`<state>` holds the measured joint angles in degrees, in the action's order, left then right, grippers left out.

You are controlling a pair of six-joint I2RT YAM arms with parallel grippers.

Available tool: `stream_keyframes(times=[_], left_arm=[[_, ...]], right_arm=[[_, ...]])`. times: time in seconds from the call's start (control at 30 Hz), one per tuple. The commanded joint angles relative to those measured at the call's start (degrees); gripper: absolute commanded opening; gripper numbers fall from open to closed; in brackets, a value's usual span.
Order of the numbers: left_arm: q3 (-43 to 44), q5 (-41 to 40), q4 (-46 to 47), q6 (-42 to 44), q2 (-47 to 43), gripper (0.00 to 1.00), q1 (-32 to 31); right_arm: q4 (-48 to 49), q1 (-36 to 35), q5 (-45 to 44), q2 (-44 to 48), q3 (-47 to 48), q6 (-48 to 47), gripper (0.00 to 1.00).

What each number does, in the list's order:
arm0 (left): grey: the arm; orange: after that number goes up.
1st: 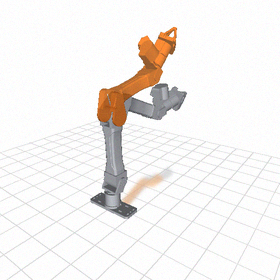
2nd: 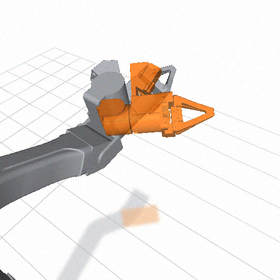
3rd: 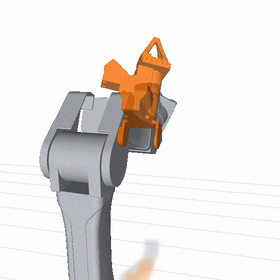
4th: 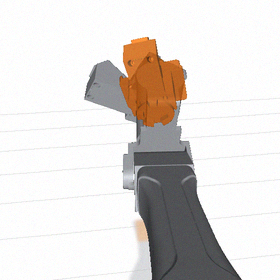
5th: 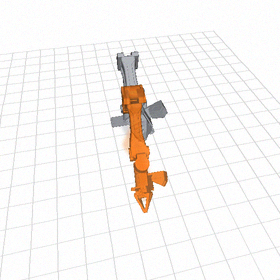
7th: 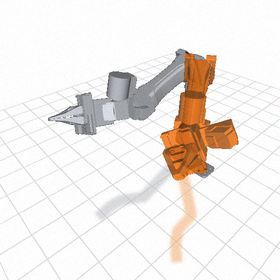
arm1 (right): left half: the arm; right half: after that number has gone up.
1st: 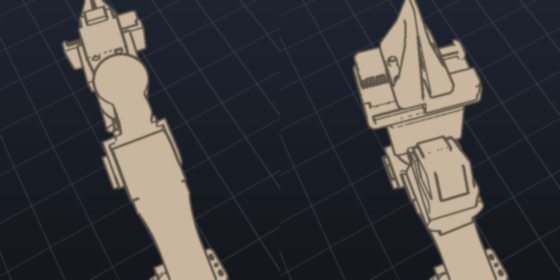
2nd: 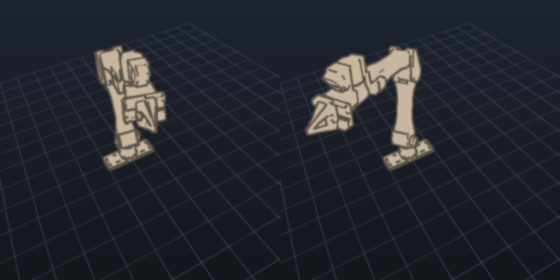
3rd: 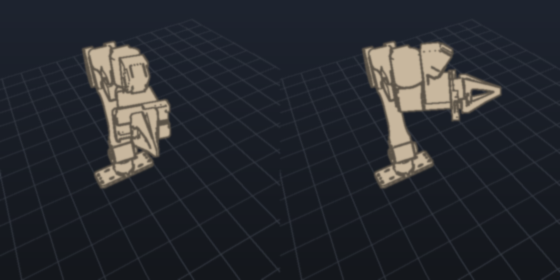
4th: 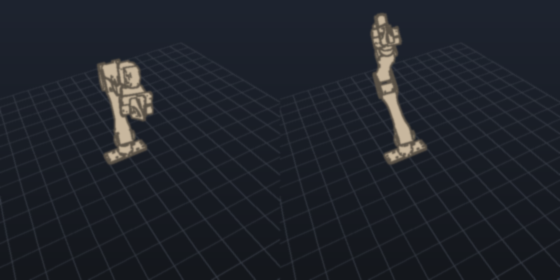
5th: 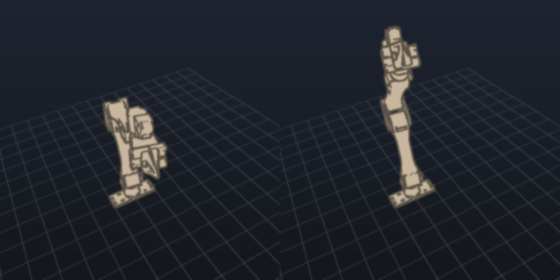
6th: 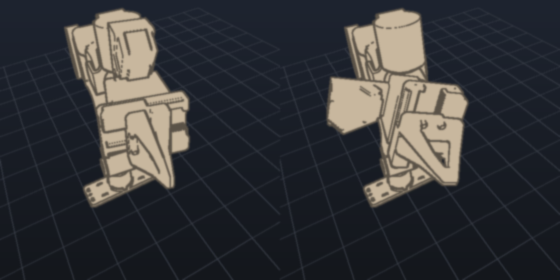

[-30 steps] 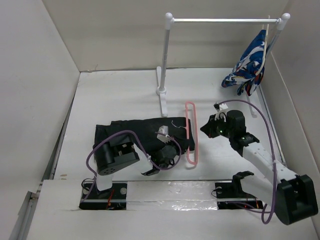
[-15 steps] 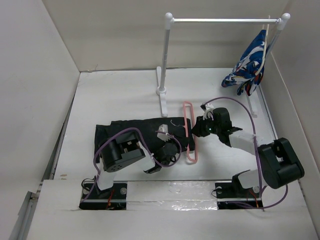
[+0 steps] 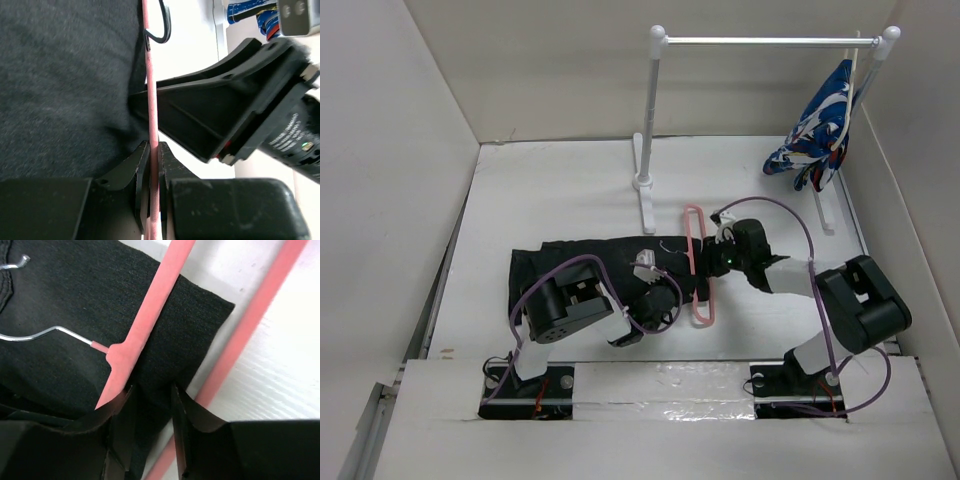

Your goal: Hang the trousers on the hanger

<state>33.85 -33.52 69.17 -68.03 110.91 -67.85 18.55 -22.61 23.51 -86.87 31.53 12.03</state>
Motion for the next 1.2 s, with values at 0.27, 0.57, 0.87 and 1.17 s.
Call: stream_keyframes(times=[0.27,0.57,0.87,1.17], left_arm=[[-3.70,-3.84,0.71,0.61,-3.59,0.00,0.53],[-8.17,-5.94,-5.88,0.88,-7.98,0.00,1.06],[-12.48,-9.37,-16.33,0.97,-15.36,0.00,1.06],[-13.81,-12.54,-23.29,1.76,-22.57,0.00,1.06]], right_arm=[[2.74,-0.51,-3.11,13.71,-3.85,3.61,0.00],[-16.60,9.50,-6.63,33.51,-0.15,-0.16,0.00],[-23.20,28.39,1.71,43.97,0.11,-0.78,0.00],[-21.37,31.49,4.79,41.17,-2.61,0.01,0.00]])
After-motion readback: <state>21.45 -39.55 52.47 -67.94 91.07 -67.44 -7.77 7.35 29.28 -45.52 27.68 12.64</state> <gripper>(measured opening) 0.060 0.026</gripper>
